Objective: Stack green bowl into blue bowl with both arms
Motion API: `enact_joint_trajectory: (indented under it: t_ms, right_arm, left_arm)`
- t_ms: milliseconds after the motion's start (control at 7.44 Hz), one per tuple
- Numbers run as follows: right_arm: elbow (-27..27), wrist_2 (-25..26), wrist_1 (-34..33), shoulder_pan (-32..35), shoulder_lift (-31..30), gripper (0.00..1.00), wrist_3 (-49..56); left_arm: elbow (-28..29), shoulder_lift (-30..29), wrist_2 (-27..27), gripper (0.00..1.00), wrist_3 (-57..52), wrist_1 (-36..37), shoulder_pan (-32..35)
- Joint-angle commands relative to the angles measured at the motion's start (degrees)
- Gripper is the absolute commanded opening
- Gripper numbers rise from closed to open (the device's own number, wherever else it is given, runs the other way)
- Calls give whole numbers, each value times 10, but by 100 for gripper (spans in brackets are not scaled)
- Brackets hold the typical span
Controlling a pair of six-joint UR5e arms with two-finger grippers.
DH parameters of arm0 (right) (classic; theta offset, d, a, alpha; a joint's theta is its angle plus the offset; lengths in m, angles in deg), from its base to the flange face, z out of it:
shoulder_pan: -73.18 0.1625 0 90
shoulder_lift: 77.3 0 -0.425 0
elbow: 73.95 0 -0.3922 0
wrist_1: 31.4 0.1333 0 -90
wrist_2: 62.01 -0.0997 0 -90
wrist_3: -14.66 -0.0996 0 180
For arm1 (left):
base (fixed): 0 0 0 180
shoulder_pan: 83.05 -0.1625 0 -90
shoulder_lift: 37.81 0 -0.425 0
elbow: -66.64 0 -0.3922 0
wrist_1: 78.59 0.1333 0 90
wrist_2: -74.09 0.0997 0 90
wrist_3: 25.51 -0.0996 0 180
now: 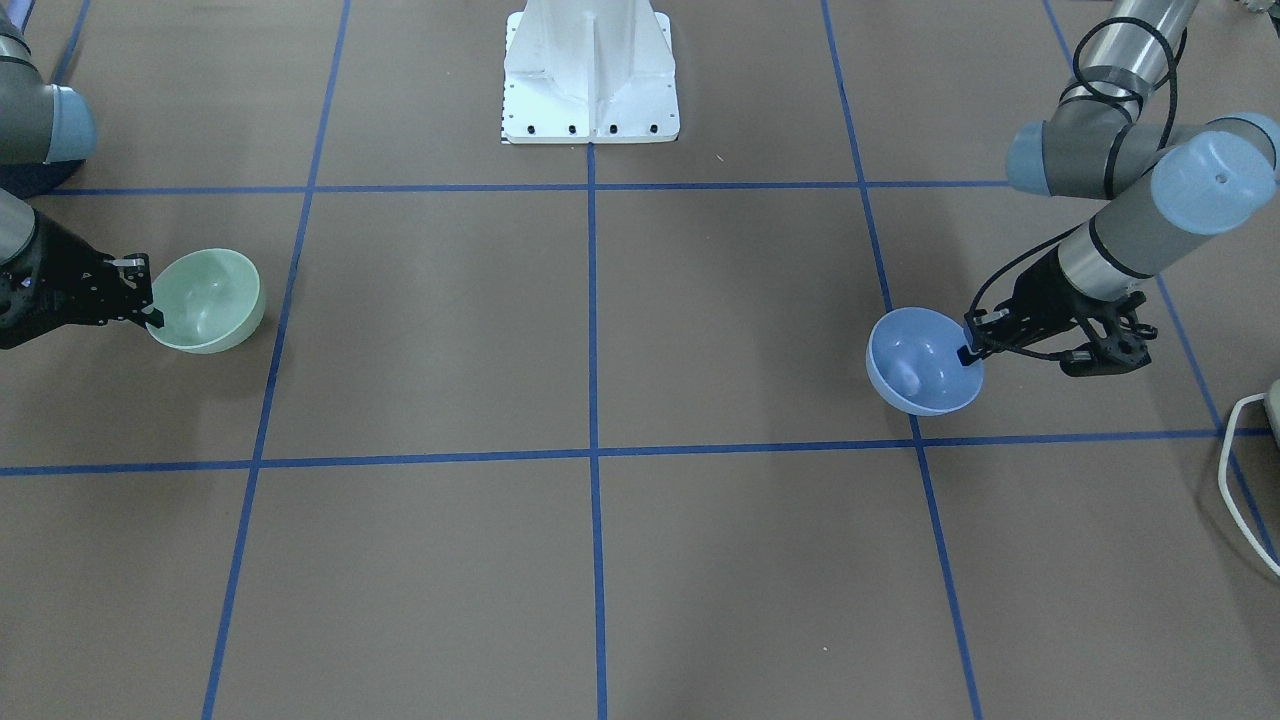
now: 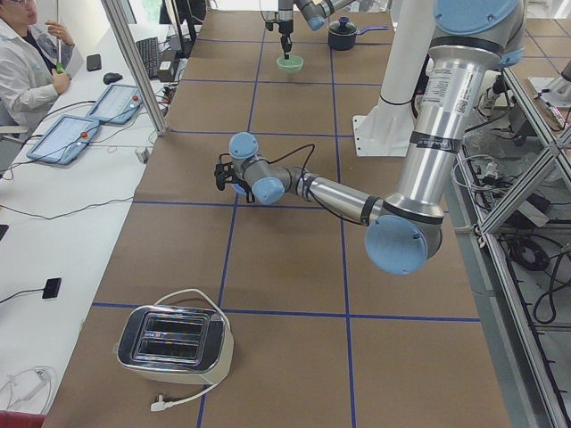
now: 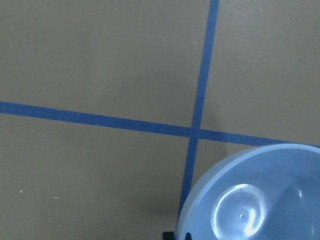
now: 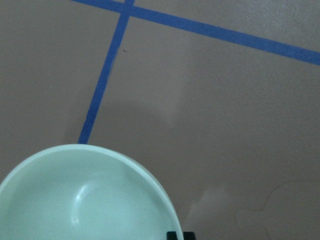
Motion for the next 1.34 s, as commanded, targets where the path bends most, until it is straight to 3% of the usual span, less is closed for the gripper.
enact_joint_trajectory:
  t_ms: [0,269,537,672,940,1209]
  right_arm:
    - [27,-11,-59,9,39,0,-12]
    - [71,-6,-188,9,99,0,-13]
    - [84,-4,-271,5,161,0,-25]
    - [84,-3,-289,-4,189,0,-50]
    - [84,10,-295,-30,225,0,-110]
    - [84,32,-304,-54,259,0,-170]
  left_arm:
    - [-11,-79,5,0,48,80,-33]
    - [-14,-128,43,0,103,97,-98]
    - [-8,-175,113,0,122,126,-177]
    - [-7,-203,138,0,121,165,-200]
    - [-3,-216,140,0,122,167,-218]
    - [42,-250,140,0,126,162,-222]
